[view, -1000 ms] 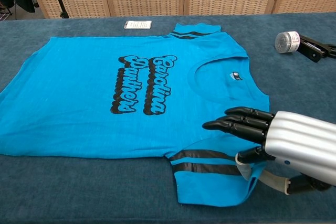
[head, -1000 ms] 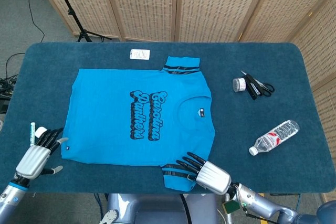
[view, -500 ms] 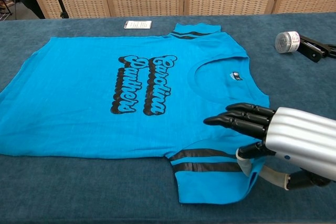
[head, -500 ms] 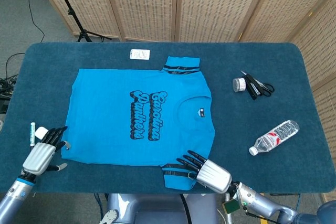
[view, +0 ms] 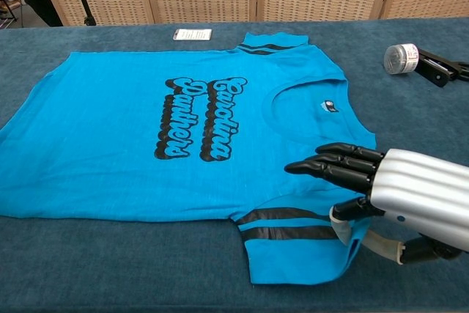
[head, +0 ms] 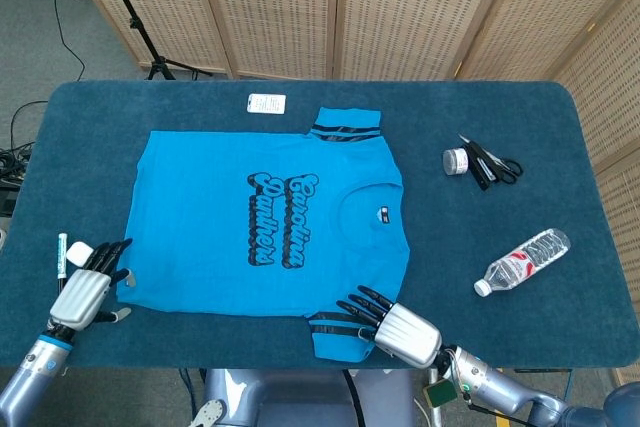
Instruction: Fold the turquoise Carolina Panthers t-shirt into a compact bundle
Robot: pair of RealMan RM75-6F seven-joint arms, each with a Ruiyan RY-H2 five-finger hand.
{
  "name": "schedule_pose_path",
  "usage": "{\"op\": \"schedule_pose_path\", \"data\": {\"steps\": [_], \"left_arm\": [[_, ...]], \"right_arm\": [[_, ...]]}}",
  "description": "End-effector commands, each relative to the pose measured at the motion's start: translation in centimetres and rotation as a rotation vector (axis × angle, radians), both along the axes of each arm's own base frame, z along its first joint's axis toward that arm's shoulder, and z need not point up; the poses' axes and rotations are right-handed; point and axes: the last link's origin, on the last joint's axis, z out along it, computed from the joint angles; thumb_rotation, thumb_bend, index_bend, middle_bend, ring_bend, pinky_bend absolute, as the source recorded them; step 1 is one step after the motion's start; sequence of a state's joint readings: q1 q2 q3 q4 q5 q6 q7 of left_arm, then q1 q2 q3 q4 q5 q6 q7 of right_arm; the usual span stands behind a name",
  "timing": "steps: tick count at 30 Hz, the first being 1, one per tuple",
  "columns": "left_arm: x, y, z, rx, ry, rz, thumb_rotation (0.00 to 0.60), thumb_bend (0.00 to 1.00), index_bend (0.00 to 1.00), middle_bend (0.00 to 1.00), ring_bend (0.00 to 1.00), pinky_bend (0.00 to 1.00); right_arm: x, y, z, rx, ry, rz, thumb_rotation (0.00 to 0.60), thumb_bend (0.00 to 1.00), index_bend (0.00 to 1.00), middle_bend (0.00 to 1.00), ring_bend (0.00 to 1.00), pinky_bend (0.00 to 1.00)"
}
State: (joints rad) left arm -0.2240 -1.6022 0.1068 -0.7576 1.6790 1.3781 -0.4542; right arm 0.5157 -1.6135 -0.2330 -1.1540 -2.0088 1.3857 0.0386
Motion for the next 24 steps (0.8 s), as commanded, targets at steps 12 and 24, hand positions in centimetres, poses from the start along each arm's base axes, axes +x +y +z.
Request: {"op": "schedule_pose_path", "data": {"steps": [12,24], "left_arm": [[0.47,0.46,-0.52,-0.011,-0.004,-0.006,0.600,0.25,0.54,0.00,0.00,0.00],[0.57,0.44,-0.73,-0.015,-0.007,0.001,0.600,0.32,0.62,0.00,0.00,0.00]], "right_arm": [[0.02,-0.02,0.02,0.000,-0.001,-0.002,0.600,0.51,0.59,0.02,0.00,0.00],[0.00,-0.07,0.09,0.001,-0.001,-0.004,0.600,0.51,0.59,0.02,0.00,0.00]]}}
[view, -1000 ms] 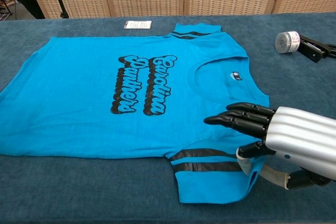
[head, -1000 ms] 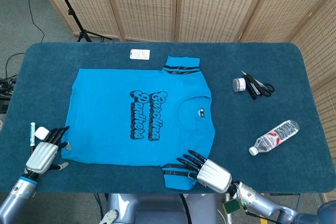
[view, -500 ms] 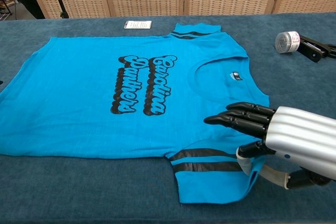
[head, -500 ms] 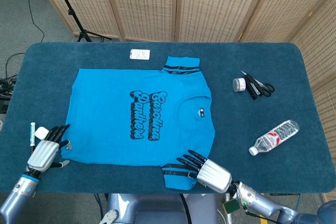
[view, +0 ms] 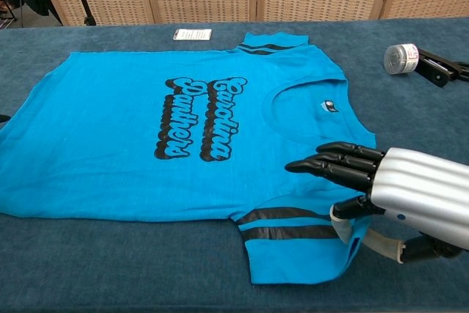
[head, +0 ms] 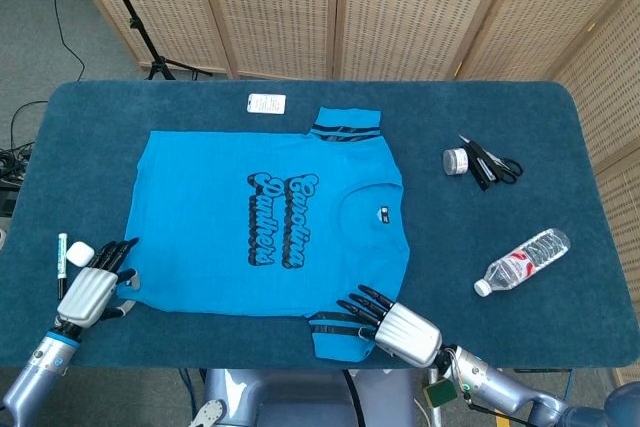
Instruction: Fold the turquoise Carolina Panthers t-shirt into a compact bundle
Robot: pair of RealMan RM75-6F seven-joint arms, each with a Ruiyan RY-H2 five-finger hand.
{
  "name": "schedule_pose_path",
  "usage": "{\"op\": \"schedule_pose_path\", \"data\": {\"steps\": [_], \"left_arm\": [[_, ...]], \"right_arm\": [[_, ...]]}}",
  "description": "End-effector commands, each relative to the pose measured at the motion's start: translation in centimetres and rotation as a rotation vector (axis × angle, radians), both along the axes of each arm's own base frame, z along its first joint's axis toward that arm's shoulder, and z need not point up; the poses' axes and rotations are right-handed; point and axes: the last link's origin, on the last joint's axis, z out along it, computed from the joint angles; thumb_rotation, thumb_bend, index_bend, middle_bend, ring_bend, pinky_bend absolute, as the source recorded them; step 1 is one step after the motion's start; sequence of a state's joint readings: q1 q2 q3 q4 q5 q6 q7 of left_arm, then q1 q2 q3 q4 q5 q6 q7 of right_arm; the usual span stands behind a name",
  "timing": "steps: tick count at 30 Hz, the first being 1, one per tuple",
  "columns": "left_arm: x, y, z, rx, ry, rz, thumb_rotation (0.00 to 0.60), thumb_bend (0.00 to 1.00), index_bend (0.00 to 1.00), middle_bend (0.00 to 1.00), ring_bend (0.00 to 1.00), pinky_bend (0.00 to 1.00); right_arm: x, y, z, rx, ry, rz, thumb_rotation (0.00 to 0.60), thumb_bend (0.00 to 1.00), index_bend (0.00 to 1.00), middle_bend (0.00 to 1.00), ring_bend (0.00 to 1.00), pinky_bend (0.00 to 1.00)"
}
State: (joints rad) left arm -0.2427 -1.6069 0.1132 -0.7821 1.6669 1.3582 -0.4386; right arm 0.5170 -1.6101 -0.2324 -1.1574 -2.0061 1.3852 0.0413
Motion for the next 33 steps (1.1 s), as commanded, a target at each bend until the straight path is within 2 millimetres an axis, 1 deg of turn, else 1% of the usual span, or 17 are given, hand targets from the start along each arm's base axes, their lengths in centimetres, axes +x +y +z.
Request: {"op": "schedule_pose_path", "data": {"steps": [1,6,11,18,28,33], "left_arm": [[0.0,0.0,0.0,0.000,-0.001,0.000,0.600,0.33,0.63,0.00,0.00,0.00],[0.1,-0.1,0.1,-0.012,-0.007,-0.004,0.600,0.45,0.72,0.00,0.00,0.00],[0.3,-0.1,0.2,-0.009,-0.015,-0.009,0.600,0.53,0.75,0.00,0.00,0.00],[0.5,-0.3,0.3,-0.015,-0.021,-0.019,0.600,0.56,0.78,0.00,0.00,0.00],[0.8,-1.7,1.3,-0.036,-0.030,-0.055,0.600,0.57,0.79,0.00,0.00,0.00],[0.9,-2.8,2.2,-0.066,-0.017,-0.109,0.600,0.57,0.80,0.00,0.00,0.00]], "right_arm": [[0.0,0.0,0.0,0.001,0.000,0.000,0.600,0.51,0.59,0.02,0.00,0.00],[-0.1,0.2,0.1,0.011,0.000,0.006,0.600,0.51,0.59,0.02,0.00,0.00],[-0.3,0.2,0.2,0.013,0.005,0.005,0.600,0.51,0.59,0.02,0.00,0.00],[-0.5,0.4,0.4,0.025,-0.002,0.001,0.600,0.51,0.60,0.03,0.00,0.00],[-0.1,2.1,1.2,0.115,-0.057,0.027,0.600,0.51,0.61,0.04,0.00,0.00],[0.1,3.1,2.0,0.148,-0.081,0.063,0.600,0.51,0.61,0.05,0.00,0.00]]}}
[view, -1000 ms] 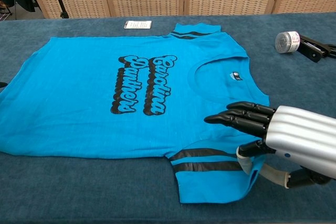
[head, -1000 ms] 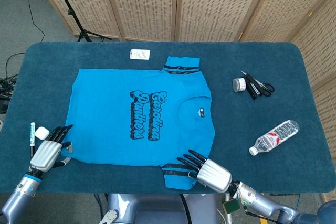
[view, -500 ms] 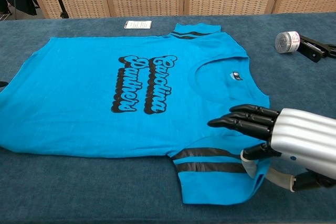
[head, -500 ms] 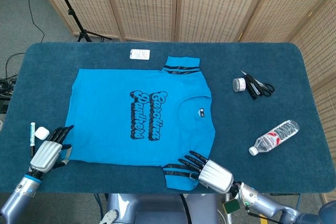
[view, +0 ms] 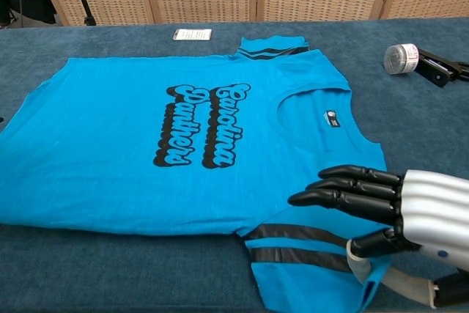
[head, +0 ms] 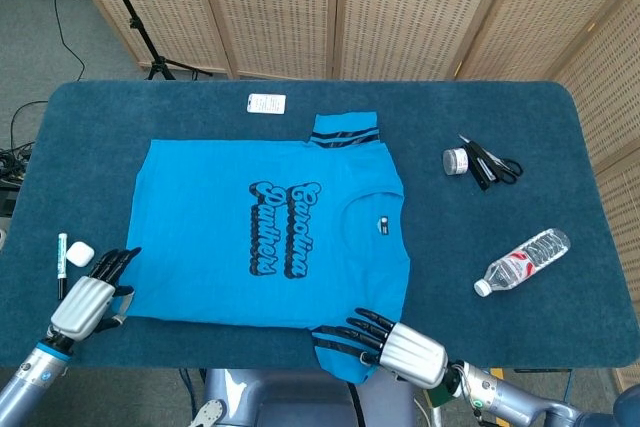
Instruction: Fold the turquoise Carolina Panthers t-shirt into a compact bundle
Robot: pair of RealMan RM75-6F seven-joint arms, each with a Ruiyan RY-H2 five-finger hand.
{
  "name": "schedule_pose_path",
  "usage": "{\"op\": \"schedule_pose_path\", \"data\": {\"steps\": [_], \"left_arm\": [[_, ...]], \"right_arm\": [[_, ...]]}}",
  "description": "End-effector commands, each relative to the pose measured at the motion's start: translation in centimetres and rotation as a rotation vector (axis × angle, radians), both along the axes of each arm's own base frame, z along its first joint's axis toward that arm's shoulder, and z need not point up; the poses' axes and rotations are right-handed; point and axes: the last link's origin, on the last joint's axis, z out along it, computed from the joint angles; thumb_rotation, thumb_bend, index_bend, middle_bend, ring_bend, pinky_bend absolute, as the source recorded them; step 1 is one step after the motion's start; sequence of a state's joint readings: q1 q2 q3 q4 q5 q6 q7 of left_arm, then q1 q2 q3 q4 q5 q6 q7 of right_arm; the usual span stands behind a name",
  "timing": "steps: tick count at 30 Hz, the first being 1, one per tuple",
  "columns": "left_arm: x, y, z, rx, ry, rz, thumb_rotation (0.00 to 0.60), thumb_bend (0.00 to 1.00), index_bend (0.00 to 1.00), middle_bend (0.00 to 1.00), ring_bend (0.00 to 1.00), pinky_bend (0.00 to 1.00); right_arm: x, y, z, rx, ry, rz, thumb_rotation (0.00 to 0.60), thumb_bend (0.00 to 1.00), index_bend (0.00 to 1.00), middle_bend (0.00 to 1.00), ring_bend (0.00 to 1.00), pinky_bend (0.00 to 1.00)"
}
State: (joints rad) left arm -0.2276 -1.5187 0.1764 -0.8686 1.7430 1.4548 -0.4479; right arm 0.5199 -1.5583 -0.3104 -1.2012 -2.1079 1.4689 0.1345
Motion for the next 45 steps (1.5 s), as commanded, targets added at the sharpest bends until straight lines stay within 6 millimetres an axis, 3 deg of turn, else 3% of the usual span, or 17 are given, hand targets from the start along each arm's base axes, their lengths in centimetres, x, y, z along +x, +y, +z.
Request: {"op": "schedule_pose_path", "data": {"steps": [1,33,45], "left_arm": [[0.1,-0.8,0.5,-0.017,0.012,-0.034,0.600,0.57,0.80,0.00,0.00,0.00],[1.3,-6.3,0.4,-0.182,-0.014,-0.120,0.600,0.57,0.80,0.00,0.00,0.00],[1.6,-7.5,0.3,-0.211,-0.029,-0.123,0.600,0.59,0.80,0.00,0.00,0.00]], "right_arm": [[0.1,0.6,0.5,0.014,-0.010,0.021,0.600,0.51,0.61,0.05,0.00,0.00],[-1.1,5.0,3.3,0.099,-0.039,0.160,0.600,0.47,0.63,0.06,0.00,0.01],[-1.1,5.6,3.6,0.105,-0.043,0.176,0.600,0.47,0.63,0.06,0.00,0.01]]}}
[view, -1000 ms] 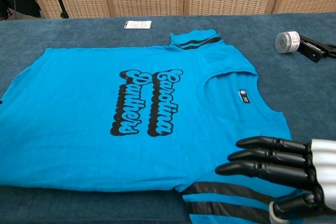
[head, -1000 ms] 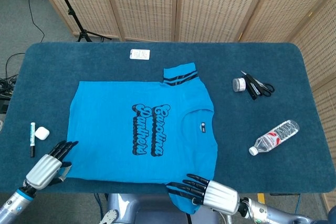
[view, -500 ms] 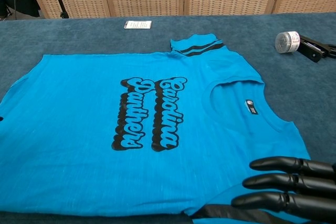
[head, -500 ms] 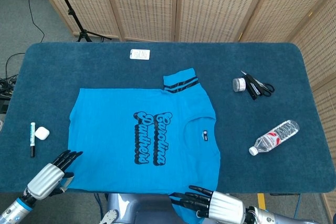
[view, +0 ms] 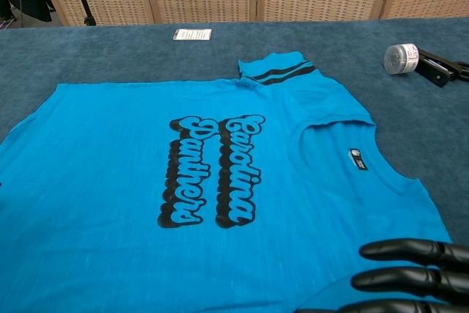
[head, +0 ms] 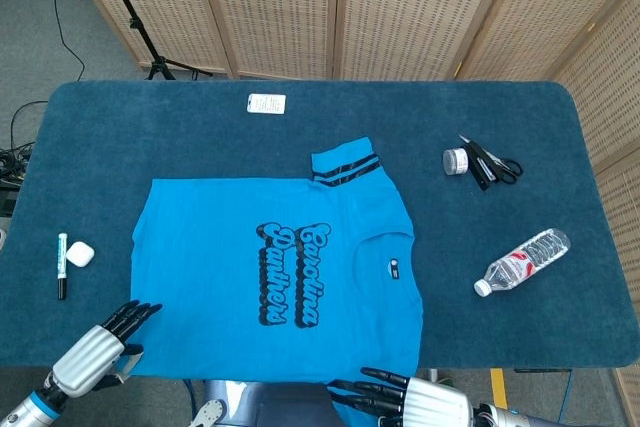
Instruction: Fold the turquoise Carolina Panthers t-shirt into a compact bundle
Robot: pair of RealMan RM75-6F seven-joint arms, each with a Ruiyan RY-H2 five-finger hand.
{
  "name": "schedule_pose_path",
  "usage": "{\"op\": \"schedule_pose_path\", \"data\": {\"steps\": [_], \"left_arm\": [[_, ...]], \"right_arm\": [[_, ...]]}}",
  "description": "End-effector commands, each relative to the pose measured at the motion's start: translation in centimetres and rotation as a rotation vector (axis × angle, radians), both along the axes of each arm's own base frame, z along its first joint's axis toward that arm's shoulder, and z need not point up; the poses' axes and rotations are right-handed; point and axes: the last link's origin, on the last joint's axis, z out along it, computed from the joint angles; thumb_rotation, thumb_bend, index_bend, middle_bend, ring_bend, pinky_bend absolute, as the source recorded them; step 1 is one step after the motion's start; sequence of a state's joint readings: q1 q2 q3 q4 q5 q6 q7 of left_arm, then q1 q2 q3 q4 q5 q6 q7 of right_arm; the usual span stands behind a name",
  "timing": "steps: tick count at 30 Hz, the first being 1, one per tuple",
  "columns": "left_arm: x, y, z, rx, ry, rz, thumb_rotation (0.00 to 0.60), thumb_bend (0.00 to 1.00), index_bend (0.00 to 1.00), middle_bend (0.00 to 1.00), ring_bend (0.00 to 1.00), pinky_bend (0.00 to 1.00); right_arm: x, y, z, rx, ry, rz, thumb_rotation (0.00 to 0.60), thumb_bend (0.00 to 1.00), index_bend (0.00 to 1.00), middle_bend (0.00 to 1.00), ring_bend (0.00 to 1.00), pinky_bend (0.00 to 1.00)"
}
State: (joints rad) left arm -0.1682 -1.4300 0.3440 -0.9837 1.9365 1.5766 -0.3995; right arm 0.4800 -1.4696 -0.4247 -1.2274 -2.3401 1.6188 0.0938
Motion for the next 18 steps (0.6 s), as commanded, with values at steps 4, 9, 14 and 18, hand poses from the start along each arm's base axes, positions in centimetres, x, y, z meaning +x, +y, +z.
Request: {"op": "schedule_pose_path", "data": {"steps": [4,9,14,18], "left_arm": [[0.22,-0.46,-0.11,-0.013,-0.004,0.002,0.600,0.59,0.80,0.00,0.00,0.00],[0.32,-0.72,-0.13,-0.018,-0.002,0.004,0.600,0.59,0.80,0.00,0.00,0.00],[0.44,-0.81,-0.07,-0.015,-0.002,-0.002,0.600,0.59,0.80,0.00,0.00,0.00],[0.53,-0.62,-0.03,-0.009,-0.007,0.000,0.600,0.59,0.80,0.00,0.00,0.00]], "right_arm": [[0.02,0.10,0.12,0.002,-0.006,0.005,0.600,0.47,0.63,0.06,0.00,0.01],[0.01,0.28,0.20,0.007,-0.009,0.011,0.600,0.47,0.63,0.06,0.00,0.01],[-0.01,0.41,0.26,0.008,-0.012,0.016,0.600,0.47,0.63,0.06,0.00,0.01],[0.07,0.26,0.35,0.002,-0.019,0.012,0.600,0.47,0.63,0.06,0.00,0.01]]}}
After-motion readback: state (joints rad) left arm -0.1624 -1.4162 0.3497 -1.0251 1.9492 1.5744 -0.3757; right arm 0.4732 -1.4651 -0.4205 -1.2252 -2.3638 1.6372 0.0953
